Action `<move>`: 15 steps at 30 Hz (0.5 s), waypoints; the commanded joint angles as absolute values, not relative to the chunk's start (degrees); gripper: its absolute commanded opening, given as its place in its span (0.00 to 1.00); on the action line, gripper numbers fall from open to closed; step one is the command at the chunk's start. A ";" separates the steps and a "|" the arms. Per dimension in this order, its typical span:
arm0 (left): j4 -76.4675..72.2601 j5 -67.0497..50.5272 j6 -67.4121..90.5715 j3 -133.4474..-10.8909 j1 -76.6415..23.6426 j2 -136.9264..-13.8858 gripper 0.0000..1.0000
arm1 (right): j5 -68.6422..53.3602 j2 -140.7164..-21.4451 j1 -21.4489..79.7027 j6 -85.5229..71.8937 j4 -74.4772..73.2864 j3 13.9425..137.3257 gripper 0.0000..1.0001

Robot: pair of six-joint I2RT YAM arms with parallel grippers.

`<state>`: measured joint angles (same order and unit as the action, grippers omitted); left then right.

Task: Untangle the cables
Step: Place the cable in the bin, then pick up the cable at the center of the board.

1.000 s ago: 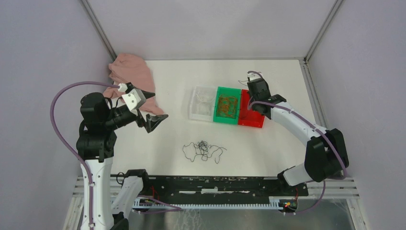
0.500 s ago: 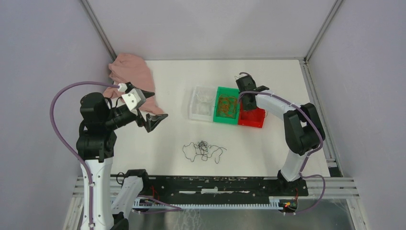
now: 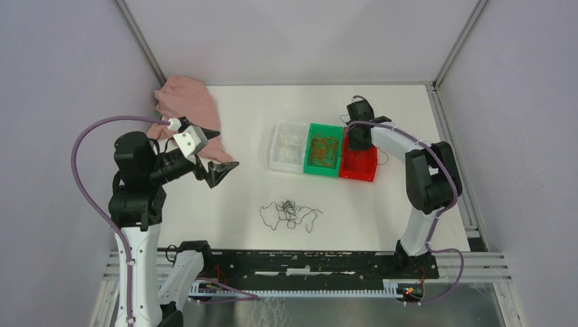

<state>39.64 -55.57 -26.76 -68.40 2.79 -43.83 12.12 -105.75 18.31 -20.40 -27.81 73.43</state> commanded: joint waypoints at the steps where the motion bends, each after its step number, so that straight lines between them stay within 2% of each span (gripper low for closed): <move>1: 37.26 -55.36 -28.64 -69.26 2.70 -43.04 0.99 | 10.02 -108.62 18.54 -22.08 -26.19 75.48 0.24; 7: 37.23 -55.39 -28.94 -68.92 2.77 -42.88 0.99 | 8.90 -102.61 18.45 -22.36 -25.60 73.62 0.33; 11: 37.28 -55.76 -29.17 -68.77 2.72 -43.07 0.98 | 8.55 -97.12 17.51 -21.82 -29.08 77.18 0.47; 15: 37.27 -55.97 -29.06 -68.81 2.72 -42.98 0.97 | 8.85 -94.76 16.85 -20.83 -32.95 81.80 0.54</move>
